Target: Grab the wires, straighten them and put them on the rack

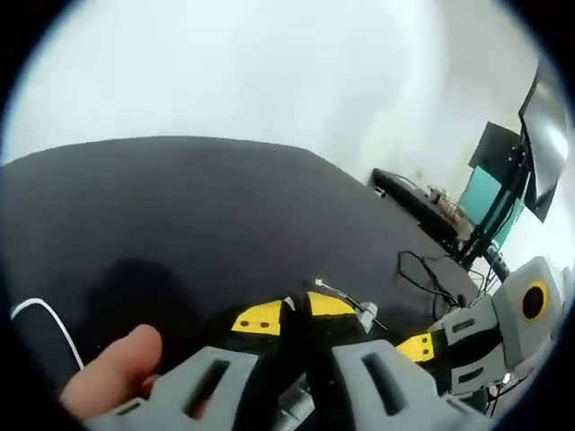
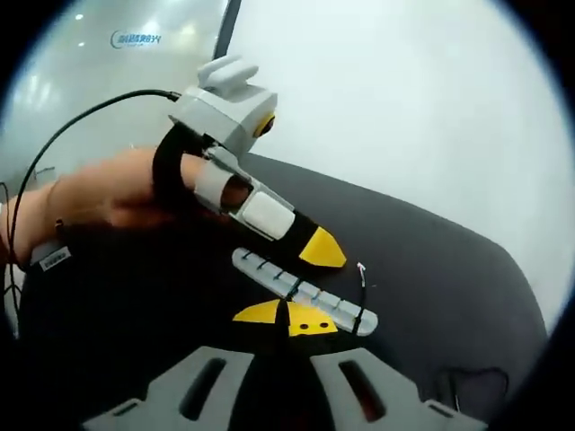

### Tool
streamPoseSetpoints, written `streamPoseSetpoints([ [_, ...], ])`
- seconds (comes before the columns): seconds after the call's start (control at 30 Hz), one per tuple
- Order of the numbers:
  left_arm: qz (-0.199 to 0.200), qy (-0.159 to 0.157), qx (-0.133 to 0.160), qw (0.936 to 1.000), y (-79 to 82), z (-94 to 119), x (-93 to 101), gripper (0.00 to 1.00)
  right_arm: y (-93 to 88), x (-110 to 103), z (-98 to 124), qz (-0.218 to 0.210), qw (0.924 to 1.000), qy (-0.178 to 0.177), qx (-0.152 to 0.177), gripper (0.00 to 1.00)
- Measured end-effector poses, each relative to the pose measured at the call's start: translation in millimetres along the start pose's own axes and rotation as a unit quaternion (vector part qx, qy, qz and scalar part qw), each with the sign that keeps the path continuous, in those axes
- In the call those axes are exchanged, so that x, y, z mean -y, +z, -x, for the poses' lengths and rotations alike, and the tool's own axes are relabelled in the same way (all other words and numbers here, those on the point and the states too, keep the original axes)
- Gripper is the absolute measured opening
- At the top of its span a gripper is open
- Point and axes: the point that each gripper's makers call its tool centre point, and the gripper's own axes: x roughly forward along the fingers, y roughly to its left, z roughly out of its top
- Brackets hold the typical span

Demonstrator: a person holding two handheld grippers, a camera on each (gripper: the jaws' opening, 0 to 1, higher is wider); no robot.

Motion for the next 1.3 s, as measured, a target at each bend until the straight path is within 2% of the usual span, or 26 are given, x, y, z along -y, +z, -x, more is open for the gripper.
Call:
streamPoseSetpoints([
  [0.1,-0.039,0.009,0.005,0.9992,3.6,-3.5,-3.5,0.05,-1.1,-1.8,0.6,-0.010,0.9999,0.007,-0.003,0.00],
  [0.17,-0.069,0.016,0.006,0.9975,4.6,-5.6,-6.6,0.04,-1.5,-4.0,-0.9,-0.001,0.9999,0.009,-0.004,0.00],
  [0.27,-0.053,0.013,0.009,0.9985,6.4,-7.4,-7.1,0.04,-2.4,-5.8,-0.5,0.024,0.9996,0.015,-0.010,0.00],
  [0.3,-0.050,0.015,0.010,0.9986,7.7,-7.4,-10.4,0.00,-2.6,-6.2,-0.8,0.024,0.9995,0.015,-0.011,0.00],
  [0.33,-0.077,0.027,0.018,0.9965,10.0,-8.4,-16.0,0.00,-2.1,-6.9,-1.1,0.025,0.9995,0.015,-0.012,0.00],
  [0.4,-0.055,0.003,0.018,0.9983,7.0,-9.1,-9.1,0.00,-1.6,-7.1,-0.8,0.039,0.9991,0.012,-0.011,0.00],
  [0.43,-0.082,-0.003,0.022,0.9964,6.2,-7.5,-7.0,0.00,-1.6,-6.8,-0.3,0.038,0.9992,0.012,-0.009,0.00],
  [0.47,-0.100,0.003,0.027,0.9947,7.0,-8.1,-7.8,0.00,0.1,-6.4,0.2,0.028,0.9995,0.015,0.002,0.00],
  [0.53,-0.053,0.001,0.032,0.9981,4.1,-5.1,-2.5,0.00,6.8,-3.3,7.0,0.004,0.9997,0.020,0.015,0.00],
  [0.57,-0.046,0.000,0.032,0.9984,4.6,-4.4,-1.6,0.01,25.8,7.9,12.9,-0.013,0.9980,-0.003,0.061,0.00],
  [0.6,-0.053,-0.003,0.034,0.9980,4.6,-3.7,0.6,0.04,37.0,12.5,18.4,-0.007,0.9964,-0.009,0.084,0.00],
  [0.67,-0.068,-0.010,0.037,0.9970,2.3,-3.6,6.2,0.09,36.1,19.0,17.9,0.019,0.9963,-0.029,0.079,0.00],
  [0.7,-0.070,-0.011,0.038,0.9967,1.6,-3.2,7.1,0.09,26.3,10.1,10.3,0.045,0.9973,-0.009,0.057,0.00],
  [0.77,-0.068,-0.012,0.039,0.9969,1.3,-1.2,6.8,0.08,17.1,6.2,4.1,0.047,0.9983,-0.005,0.035,0.00],
  [0.87,-0.063,-0.011,0.040,0.9971,0.6,2.7,5.2,0.08,18.9,14.6,4.7,0.068,0.9966,-0.029,0.038,0.00],
  [1.0,-0.063,-0.014,0.046,0.9969,-0.6,3.2,3.7,0.08,14.3,22.9,-5.4,0.065,0.9971,-0.033,0.021,0.00],
  [1.07,-0.066,-0.013,0.048,0.9966,-0.5,3.0,3.6,0.08,17.1,19.9,-2.4,0.102,0.9939,-0.039,0.021,0.00],
  [1.17,-0.083,-0.005,0.046,0.9955,-0.6,5.2,2.7,0.08,20.5,15.5,-7.5,0.128,0.9908,-0.039,0.019,0.00],
  [1.23,-0.090,-0.001,0.044,0.9949,-0.5,8.1,0.6,0.08,22.2,8.8,-6.2,0.158,0.9868,-0.028,0.023,0.00],
  [1.27,-0.092,0.000,0.045,0.9947,-0.6,9.7,-0.2,0.09,21.1,9.4,-4.5,0.165,0.9854,-0.037,0.022,0.00],
  [1.3,-0.093,0.000,0.044,0.9947,-1.0,10.8,-1.0,0.08,20.6,9.3,-4.0,0.189,0.9809,-0.041,0.020,0.00],
])
